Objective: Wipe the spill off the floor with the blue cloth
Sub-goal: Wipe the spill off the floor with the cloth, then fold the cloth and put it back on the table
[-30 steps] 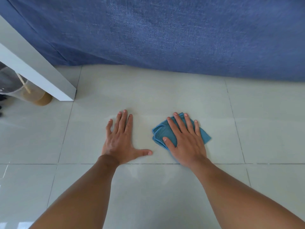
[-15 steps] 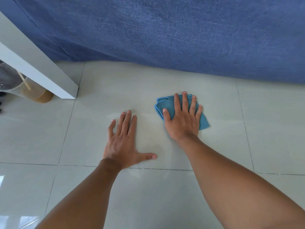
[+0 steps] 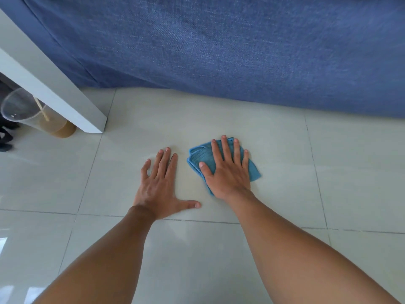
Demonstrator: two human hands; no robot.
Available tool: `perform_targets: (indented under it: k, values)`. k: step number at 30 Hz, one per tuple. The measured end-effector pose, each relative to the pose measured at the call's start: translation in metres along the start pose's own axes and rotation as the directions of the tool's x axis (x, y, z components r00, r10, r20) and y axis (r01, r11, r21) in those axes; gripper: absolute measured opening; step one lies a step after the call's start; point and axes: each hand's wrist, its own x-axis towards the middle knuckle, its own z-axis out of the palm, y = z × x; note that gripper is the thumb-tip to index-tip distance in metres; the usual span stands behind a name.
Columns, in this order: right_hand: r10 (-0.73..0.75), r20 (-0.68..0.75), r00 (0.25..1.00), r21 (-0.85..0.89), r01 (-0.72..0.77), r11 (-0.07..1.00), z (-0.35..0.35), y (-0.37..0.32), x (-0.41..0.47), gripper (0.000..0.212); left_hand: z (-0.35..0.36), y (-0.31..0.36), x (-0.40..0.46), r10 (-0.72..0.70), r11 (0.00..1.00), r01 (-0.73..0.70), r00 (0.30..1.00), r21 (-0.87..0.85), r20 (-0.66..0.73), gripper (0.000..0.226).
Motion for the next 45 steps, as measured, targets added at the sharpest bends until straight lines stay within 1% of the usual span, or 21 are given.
perform_targets:
  k: [3,5,7,9,10,12,14,17,21,23,24,26,28,29,30,32,34,36,38,41,45]
  values:
    - [0.013,0.046,0.999,0.015,-0.014,1.000,-0.003,0.006,-0.015,0.077,-0.002,0.000,0.000,-0.011,0.999,0.012,1.000,-0.049,0.027,0.155]
    - [0.027,0.082,0.996,0.036,-0.030,0.999,-0.009,0.008,-0.022,0.074,-0.007,0.001,0.001,-0.018,0.992,0.023,0.999,-0.120,0.039,0.148]
    - [0.039,0.094,0.995,0.064,-0.045,0.997,-0.016,0.009,-0.025,0.064,-0.014,0.005,0.003,-0.039,0.980,0.041,0.999,-0.193,0.015,0.129]
    - [0.042,0.068,0.997,0.095,-0.049,0.994,-0.025,0.011,-0.027,0.056,-0.022,0.012,0.008,-0.058,0.965,0.038,0.996,-0.258,-0.071,0.104]
    - [0.041,0.059,0.997,0.109,-0.047,0.993,-0.030,0.012,-0.027,0.057,-0.026,0.018,0.012,-0.047,0.962,0.019,0.994,-0.273,-0.097,0.093]
    - [0.036,0.064,0.997,0.140,-0.045,0.989,-0.040,0.016,-0.027,0.060,-0.032,0.031,0.024,0.006,0.965,-0.027,0.997,-0.260,-0.081,0.076]
    - [0.028,0.083,0.996,0.159,-0.042,0.986,-0.048,0.021,-0.027,0.058,-0.036,0.048,0.036,0.033,0.974,-0.034,0.999,-0.224,-0.008,0.061]
    - [0.035,0.112,0.993,0.202,-0.058,0.978,-0.054,0.029,-0.031,0.046,-0.042,0.068,0.046,0.022,0.987,-0.009,0.997,-0.162,0.076,0.053]
    - [0.078,0.131,0.988,0.244,-0.109,0.964,-0.053,0.041,-0.036,0.032,-0.048,0.075,0.048,0.025,0.994,-0.013,0.994,-0.110,0.103,0.038]
    - [0.089,0.113,0.990,0.317,-0.121,0.941,-0.053,0.043,-0.036,0.025,-0.050,0.076,0.047,0.014,0.989,0.001,0.995,-0.149,0.099,0.032]
    - [0.085,0.097,0.992,0.353,-0.114,0.929,-0.053,0.044,-0.037,0.022,-0.050,0.076,0.046,0.011,0.979,0.009,0.995,-0.201,0.097,0.029]
    - [0.083,0.053,0.995,0.423,-0.098,0.901,-0.057,0.043,-0.036,0.016,-0.050,0.075,0.042,0.011,0.926,0.031,0.994,-0.376,0.110,0.020]
    - [0.093,0.037,0.995,0.463,-0.100,0.881,-0.062,0.044,-0.035,0.012,-0.054,0.075,0.040,-0.016,0.804,0.091,0.991,-0.587,0.131,0.015]
    - [0.097,0.051,0.994,0.465,-0.109,0.878,-0.065,0.045,-0.034,0.011,-0.057,0.076,0.039,-0.034,0.741,0.119,0.990,-0.661,0.140,0.018]
    - [0.098,0.067,0.993,0.465,-0.118,0.878,-0.069,0.047,-0.032,0.011,-0.060,0.077,0.039,-0.043,0.698,0.132,0.989,-0.703,0.144,0.023]
    - [0.095,0.088,0.992,0.474,-0.125,0.871,-0.078,0.049,-0.027,0.011,-0.065,0.077,0.041,-0.049,0.644,0.137,0.989,-0.753,0.139,0.028]
    - [0.084,0.099,0.992,0.484,-0.122,0.867,-0.087,0.051,-0.023,0.009,-0.069,0.076,0.046,-0.065,0.598,0.136,0.990,-0.790,0.122,0.025]
    - [0.074,0.107,0.991,0.490,-0.117,0.864,-0.097,0.054,-0.019,0.006,-0.074,0.073,0.051,-0.047,0.615,0.120,0.992,-0.779,0.116,0.018]
    - [0.054,0.124,0.991,0.475,-0.107,0.874,-0.109,0.057,-0.017,0.004,-0.080,0.070,0.054,0.018,0.672,0.085,0.991,-0.736,0.131,0.011]
    - [0.018,0.165,0.986,0.432,-0.089,0.898,-0.129,0.056,-0.012,0.005,-0.094,0.069,0.057,0.107,0.761,0.011,0.984,-0.648,0.142,0.009]
    - [-0.004,0.205,0.979,0.413,-0.083,0.907,-0.167,0.036,-0.009,0.008,-0.137,0.059,0.056,0.141,0.816,-0.010,0.973,-0.579,0.182,0.007]
